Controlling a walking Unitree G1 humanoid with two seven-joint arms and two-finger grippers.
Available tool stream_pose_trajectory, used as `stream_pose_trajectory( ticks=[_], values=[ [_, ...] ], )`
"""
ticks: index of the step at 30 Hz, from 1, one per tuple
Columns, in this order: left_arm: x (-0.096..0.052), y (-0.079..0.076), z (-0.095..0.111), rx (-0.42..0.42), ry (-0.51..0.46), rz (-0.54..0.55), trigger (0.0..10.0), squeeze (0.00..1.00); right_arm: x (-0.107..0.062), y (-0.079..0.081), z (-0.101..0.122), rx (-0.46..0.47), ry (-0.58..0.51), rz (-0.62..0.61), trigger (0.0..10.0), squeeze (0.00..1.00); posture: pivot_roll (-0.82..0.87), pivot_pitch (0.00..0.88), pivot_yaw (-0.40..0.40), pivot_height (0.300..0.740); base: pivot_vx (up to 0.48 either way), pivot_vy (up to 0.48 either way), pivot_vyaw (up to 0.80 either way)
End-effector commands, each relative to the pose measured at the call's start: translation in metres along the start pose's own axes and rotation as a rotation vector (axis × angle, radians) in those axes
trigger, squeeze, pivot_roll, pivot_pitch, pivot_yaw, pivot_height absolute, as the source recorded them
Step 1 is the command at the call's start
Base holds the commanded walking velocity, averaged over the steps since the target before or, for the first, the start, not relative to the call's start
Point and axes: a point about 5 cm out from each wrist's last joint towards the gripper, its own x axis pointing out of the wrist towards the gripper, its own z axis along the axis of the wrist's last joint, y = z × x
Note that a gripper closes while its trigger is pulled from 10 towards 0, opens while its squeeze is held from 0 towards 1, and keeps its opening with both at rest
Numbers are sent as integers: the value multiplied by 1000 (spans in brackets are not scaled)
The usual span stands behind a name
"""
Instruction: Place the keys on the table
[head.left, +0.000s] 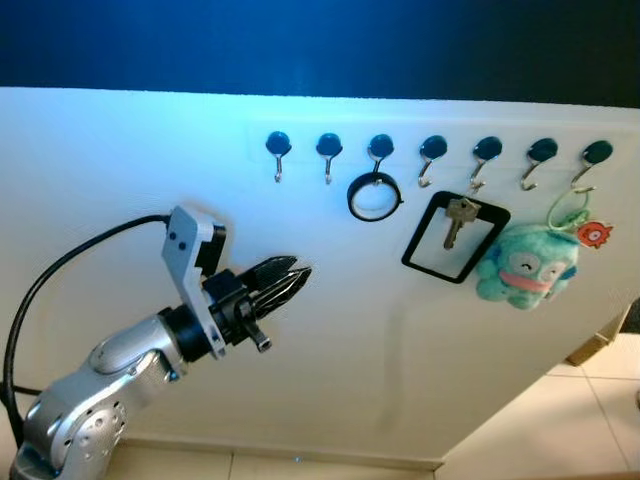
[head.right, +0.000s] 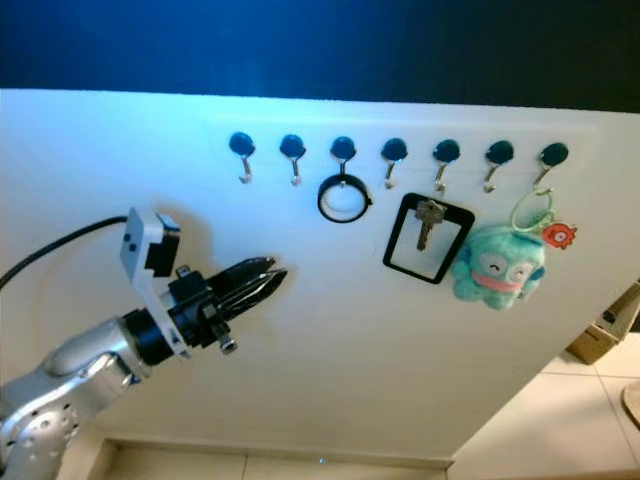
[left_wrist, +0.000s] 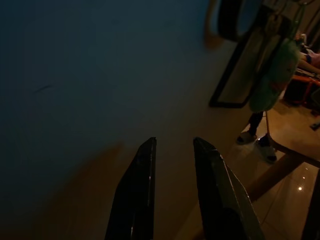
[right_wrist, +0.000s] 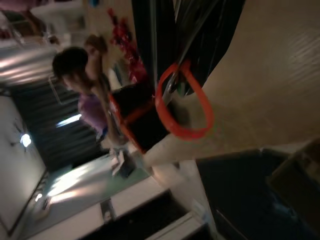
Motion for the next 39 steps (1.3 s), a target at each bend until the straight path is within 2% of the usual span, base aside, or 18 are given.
stream_pose_trajectory(
  ticks=[1, 5, 6, 7, 8, 9, 15, 18, 20, 22, 25, 26, 27, 29, 35, 37, 39],
  values=[
    [-3, 0, -1, 8, 1, 16, 10000, 0, 1, 8, -20, -24, 74, 57, 10000, 0, -10, 181, 20, 740, 0, 0, 0],
    [-3, 1, -2, 9, 3, 18, 10000, 0, 2, 11, -25, -18, 100, 78, 10000, 16, -1, 181, 16, 740, 0, 0, 0],
    [-4, 1, -2, 13, 4, 22, 10000, 0, 3, 16, -30, -20, 119, 105, 10000, 427, -1, 181, 16, 740, 0, 0, 0],
    [-4, 1, -2, 13, 4, 22, 10000, 0, 3, 16, -30, -20, 119, 105, 10000, 427, -1, 181, 16, 740, 0, 0, 0],
    [-5, 1, -2, 16, 5, 34, 10000, 0, 3, 19, -39, -27, 160, 126, 10000, 867, 11, 179, 12, 740, 0, 0, 0],
    [-5, 1, -2, 16, 4, 38, 10000, 0, 2, 19, -41, -26, 172, 129, 10000, 1000, 11, 179, 12, 740, 0, 0, 0],
    [-6, 1, -3, 14, 6, 45, 10000, 0, 5, 18, -45, 1, 179, 111, 10000, 1000, 13, 182, 7, 740, 0, 0, 0],
    [-6, 0, -4, 12, 7, 47, 10000, 0, 7, 10, -47, 4, 179, 62, 10000, 1000, 9, 183, 2, 740, 0, 0, 0],
    [-6, 0, -5, 11, 6, 49, 10000, 0, 8, -5, -51, -13, 179, -49, 10000, 1000, 8, 182, 0, 740, 0, 0, 0],
    [-6, 0, -5, 11, 6, 50, 10000, 0, 9, -11, -53, -20, 178, -89, 10000, 1000, 8, 182, 0, 740, 0, 0, 0],
    [-6, 0, -5, 11, 6, 50, 10000, 0, 9, -11, -53, -20, 178, -89, 10000, 1000, 8, 182, 0, 740, 0, 0, 0],
    [-6, 0, -5, 9, 6, 49, 10000, 0, 10, -22, -52, -21, 154, -165, 10000, 0, 1, 180, 4, 740, 0, 0, 0],
    [-5, 0, -6, 7, 7, 47, 10000, 0, 10, -32, -48, -20, 110, -234, 10000, 0, -4, 180, 7, 740, 0, 0, 0],
    [-4, 1, -7, 5, 8, 42, 10000, 0, 11, -42, -37, -11, 30, -305, 10000, 0, -7, 179, 9, 740, 0, 0, 0],
    [-3, 1, -6, 6, 6, 38, 10000, 0, 13, -46, -28, 8, -20, -342, 10000, 0, -8, 178, 11, 740, 0, 0, 0],
    [-2, 1, -6, 6, 5, 37, 10000, 0, 15, -39, -14, 130, -100, -308, 10000, 0, -6, 179, 11, 740, 0, 0, 0],
    [-3, 1, -6, 6, 5, 37, 10000, 0, 14, -22, 10, 273, -213, -192, 10000, 0, -4, 180, 10, 740, 0, 0, 0]
  ],
)
